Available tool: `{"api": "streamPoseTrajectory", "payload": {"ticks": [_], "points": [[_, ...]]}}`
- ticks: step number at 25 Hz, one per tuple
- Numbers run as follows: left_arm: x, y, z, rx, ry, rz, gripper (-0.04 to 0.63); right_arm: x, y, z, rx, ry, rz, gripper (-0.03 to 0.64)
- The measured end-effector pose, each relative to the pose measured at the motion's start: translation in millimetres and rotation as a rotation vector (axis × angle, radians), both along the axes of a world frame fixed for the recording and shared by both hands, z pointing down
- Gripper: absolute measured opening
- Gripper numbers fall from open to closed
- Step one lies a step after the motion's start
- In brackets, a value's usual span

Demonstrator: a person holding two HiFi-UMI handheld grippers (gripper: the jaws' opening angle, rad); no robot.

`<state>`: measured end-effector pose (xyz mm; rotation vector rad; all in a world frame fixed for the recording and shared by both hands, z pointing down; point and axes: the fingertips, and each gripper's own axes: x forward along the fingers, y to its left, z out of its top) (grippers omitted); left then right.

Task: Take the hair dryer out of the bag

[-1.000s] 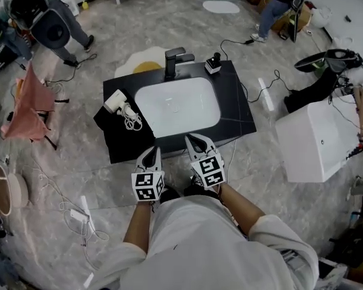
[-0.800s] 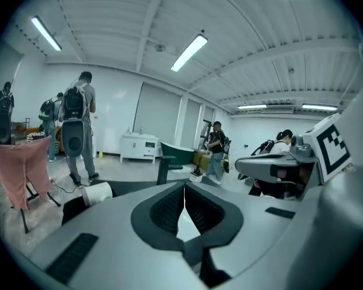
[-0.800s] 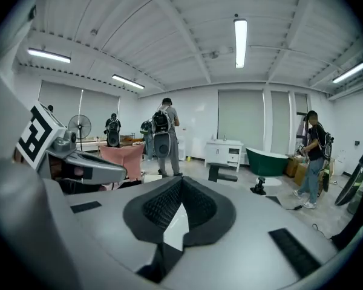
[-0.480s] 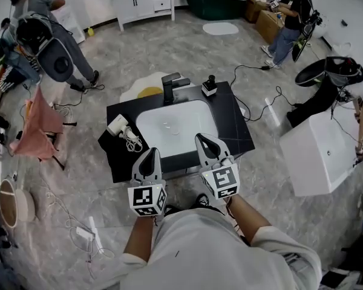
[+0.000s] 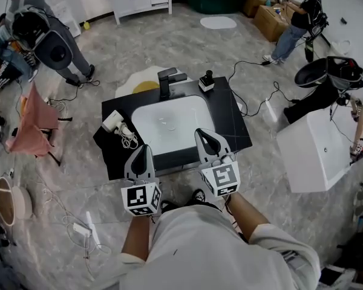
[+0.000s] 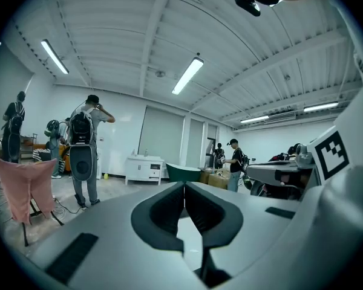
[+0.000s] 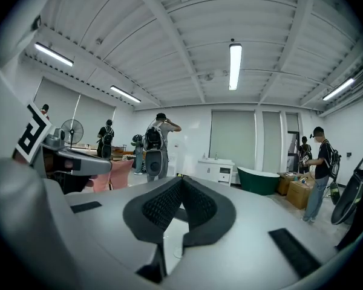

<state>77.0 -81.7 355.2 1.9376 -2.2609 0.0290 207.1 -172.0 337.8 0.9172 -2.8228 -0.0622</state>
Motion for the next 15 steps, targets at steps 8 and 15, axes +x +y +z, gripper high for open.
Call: {"api": "streamPoseTrajectory", "payload": {"ticks": [8,15], "points": [[1.7,-1.1,-4.1,0.014,-0.013,-0.009,0.021,11.2,-5.8,-0.4,0.008,-0.007,0.011,-0.003],[7.9,-3.6,-4.4,0.009,-0.017,-0.002,0.021,10.5,-4.2,2.9,-0.007,-0.003,0.002,-0.003]]}}
